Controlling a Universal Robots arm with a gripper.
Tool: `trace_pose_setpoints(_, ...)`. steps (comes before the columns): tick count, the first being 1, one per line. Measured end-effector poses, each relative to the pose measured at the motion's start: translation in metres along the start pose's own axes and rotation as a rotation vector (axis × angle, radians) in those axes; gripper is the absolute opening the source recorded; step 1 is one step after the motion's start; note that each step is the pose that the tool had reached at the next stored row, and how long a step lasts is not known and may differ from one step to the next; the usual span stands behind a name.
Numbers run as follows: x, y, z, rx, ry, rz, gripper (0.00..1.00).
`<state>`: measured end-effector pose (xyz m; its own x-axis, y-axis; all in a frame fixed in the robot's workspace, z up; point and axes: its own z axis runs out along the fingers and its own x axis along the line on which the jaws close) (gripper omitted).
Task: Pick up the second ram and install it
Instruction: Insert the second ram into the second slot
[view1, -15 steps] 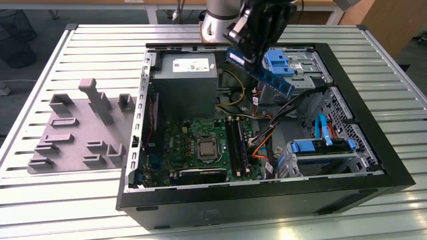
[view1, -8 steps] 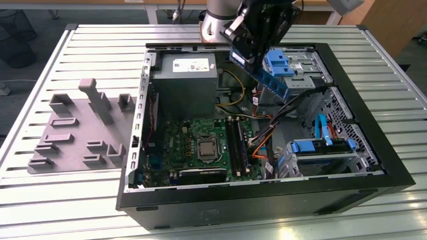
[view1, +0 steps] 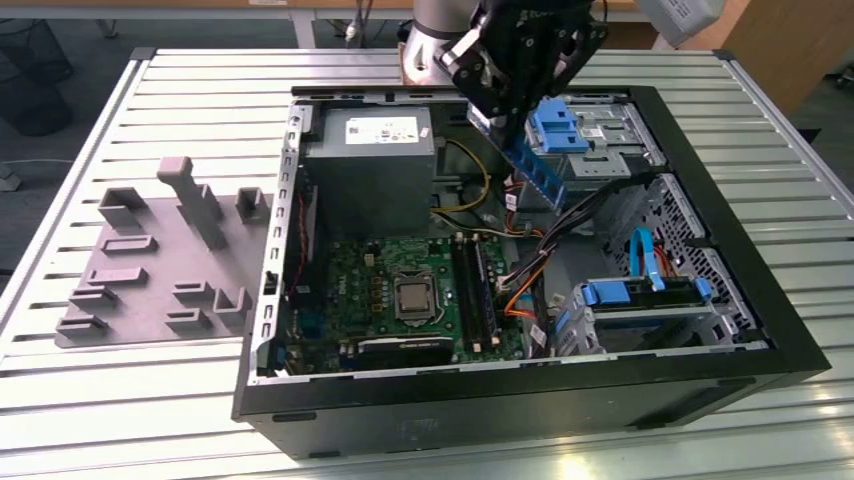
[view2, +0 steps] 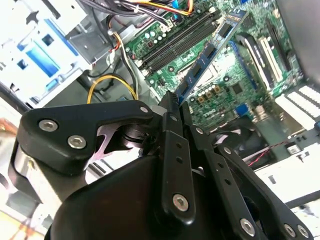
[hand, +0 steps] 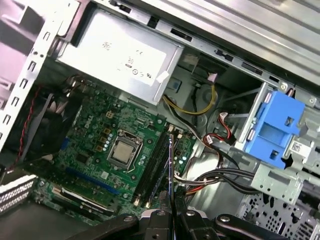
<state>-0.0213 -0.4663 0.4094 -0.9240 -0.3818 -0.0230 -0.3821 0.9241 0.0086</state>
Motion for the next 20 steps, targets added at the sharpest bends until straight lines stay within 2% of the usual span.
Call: trace_pose_setpoints(20,0.0001,-0.0001,0.0058,0.0083,-0.0031,0.36,0.14)
